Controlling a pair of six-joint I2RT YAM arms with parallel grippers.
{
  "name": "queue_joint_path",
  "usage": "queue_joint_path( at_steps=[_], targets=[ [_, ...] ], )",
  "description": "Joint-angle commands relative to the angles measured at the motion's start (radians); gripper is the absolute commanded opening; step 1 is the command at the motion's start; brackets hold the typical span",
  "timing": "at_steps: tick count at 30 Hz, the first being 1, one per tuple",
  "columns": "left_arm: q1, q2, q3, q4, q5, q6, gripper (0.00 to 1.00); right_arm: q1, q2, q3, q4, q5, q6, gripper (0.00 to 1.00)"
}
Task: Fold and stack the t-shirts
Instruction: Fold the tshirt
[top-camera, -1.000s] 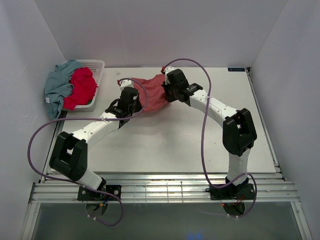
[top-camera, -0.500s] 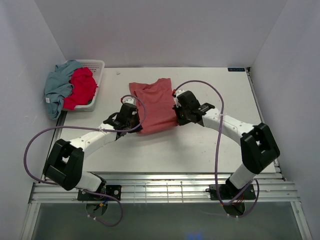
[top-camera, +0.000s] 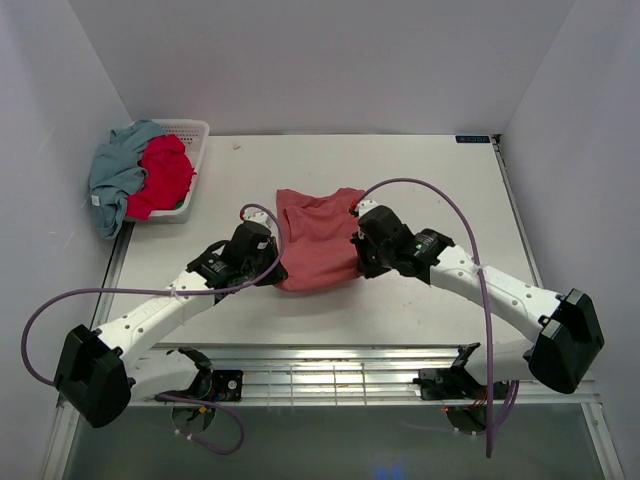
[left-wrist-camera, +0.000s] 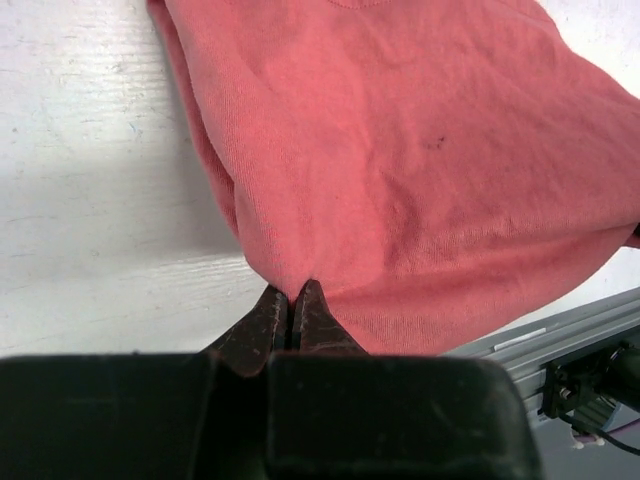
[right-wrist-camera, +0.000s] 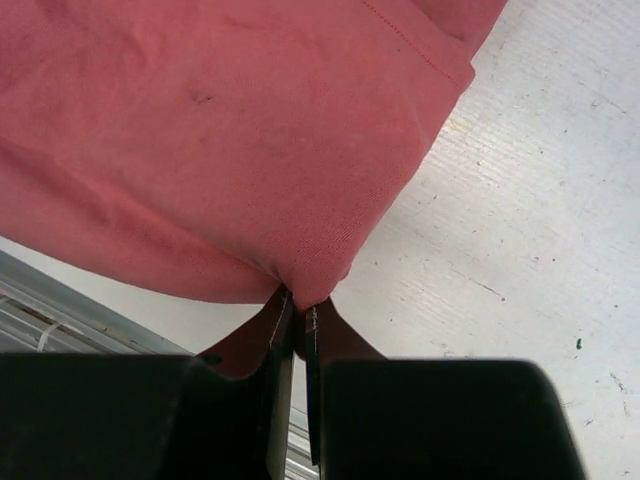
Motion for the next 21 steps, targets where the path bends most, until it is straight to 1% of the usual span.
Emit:
queue_joint_path(
  at_steps=[1, 4, 5, 10, 15, 17, 21],
  targets=[
    [-0.003, -0.021, 0.064, -0.028, -0.046, -0.019, 0.00, 0.006, 0.009, 0.076, -0.008, 0.086, 0.015, 0.08],
    [-0.003, 0.011, 0.097, -0.002, -0.103, -0.010, 0.00, 0.006, 0.049, 0.111, 0.038, 0.138, -0.015, 0.08],
    [-0.003, 0.026, 0.098, 0.031, -0.107, -0.010, 0.00, 0.006, 0.061, 0.117, 0.050, 0.152, -0.024, 0.08],
    [-0.003, 0.066, 0.074, 0.147, -0.156, -0.021, 0.00, 0.005, 0.153, 0.168, 0.122, 0.252, -0.054, 0.08],
    [-0.003, 0.103, 0.029, 0.280, -0.236, 0.007, 0.00, 0.005, 0.231, 0.194, 0.194, 0.310, -0.077, 0.08],
    [-0.002, 0.124, 0.014, 0.346, -0.244, 0.021, 0.00, 0.003, 0.253, 0.202, 0.219, 0.344, -0.091, 0.08],
    [-0.002, 0.179, 0.006, 0.417, -0.256, 0.032, 0.00, -0.006, 0.300, 0.235, 0.240, 0.384, -0.117, 0.08]
  ],
)
